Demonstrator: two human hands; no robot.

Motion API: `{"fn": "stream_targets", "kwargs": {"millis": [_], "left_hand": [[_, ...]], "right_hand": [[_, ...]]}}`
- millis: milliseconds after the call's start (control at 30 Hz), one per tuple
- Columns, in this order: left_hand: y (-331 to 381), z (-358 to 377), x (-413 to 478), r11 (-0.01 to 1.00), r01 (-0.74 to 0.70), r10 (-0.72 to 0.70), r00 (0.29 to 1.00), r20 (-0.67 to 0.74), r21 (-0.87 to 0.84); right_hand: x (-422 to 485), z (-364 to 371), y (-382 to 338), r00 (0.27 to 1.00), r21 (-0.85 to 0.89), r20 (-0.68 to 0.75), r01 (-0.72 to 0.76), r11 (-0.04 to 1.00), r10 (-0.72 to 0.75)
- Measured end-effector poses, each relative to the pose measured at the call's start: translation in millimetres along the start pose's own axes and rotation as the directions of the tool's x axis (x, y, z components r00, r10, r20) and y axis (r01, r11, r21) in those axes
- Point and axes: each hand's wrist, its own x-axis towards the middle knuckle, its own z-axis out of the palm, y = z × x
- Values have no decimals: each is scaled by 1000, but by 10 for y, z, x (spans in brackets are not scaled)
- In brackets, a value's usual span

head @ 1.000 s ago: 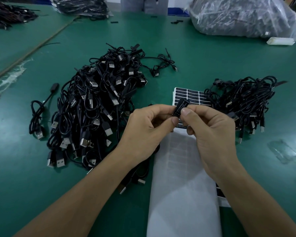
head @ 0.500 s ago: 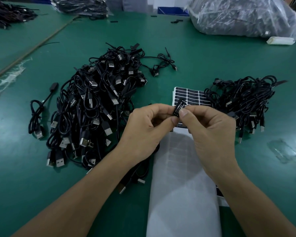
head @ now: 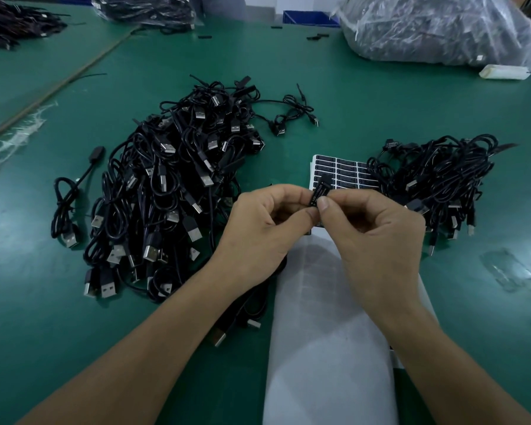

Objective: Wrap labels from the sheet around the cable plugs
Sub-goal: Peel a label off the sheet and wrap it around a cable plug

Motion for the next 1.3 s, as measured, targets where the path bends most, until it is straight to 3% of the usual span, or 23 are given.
{"fn": "stream_targets", "kwargs": {"millis": [433, 1033, 1300], "left_hand": [[-1, 0, -1, 996, -18, 13, 998, -68, -85], [47, 22, -2, 996, 5, -13, 995, -95, -85], [40, 41, -4, 999, -11, 6, 997, -81, -50]], "right_hand": [[-25, 27, 32, 986, -103, -72, 141, 985, -149], [34, -42, 17, 997, -8, -81, -7, 1000, 7], [22, -31, 17, 997, -21, -74, 22, 1000, -24]]}}
